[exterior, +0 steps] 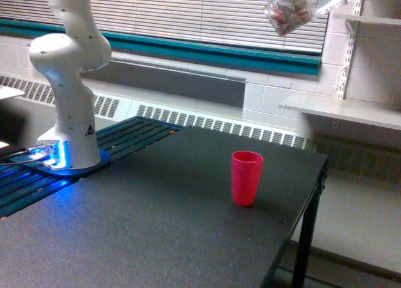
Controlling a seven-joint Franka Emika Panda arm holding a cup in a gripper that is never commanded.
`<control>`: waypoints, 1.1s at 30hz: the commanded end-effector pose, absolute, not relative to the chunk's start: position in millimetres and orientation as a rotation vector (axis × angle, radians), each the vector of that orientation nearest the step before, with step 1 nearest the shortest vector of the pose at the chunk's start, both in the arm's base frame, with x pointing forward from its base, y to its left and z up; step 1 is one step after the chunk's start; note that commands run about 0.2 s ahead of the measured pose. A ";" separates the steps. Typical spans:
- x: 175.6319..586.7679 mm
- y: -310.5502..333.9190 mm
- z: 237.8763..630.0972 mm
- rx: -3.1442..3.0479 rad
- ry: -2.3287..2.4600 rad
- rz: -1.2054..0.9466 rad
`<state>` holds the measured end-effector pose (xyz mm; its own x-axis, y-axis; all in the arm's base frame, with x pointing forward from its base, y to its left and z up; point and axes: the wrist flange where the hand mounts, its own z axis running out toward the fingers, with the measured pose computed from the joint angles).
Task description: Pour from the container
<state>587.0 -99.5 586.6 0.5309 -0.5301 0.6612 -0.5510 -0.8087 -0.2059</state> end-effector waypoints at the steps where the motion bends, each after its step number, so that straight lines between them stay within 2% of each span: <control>1: 574.1 -77.3 579.6 2.757 -0.872 1.200; 15: 535.4 -33.5 530.4 2.817 -0.629 1.129; 33: 496.4 -14.0 461.0 2.889 -0.455 0.939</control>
<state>505.2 -20.2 470.3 0.7448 -0.3038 0.5942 -0.3457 -0.9372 -0.0458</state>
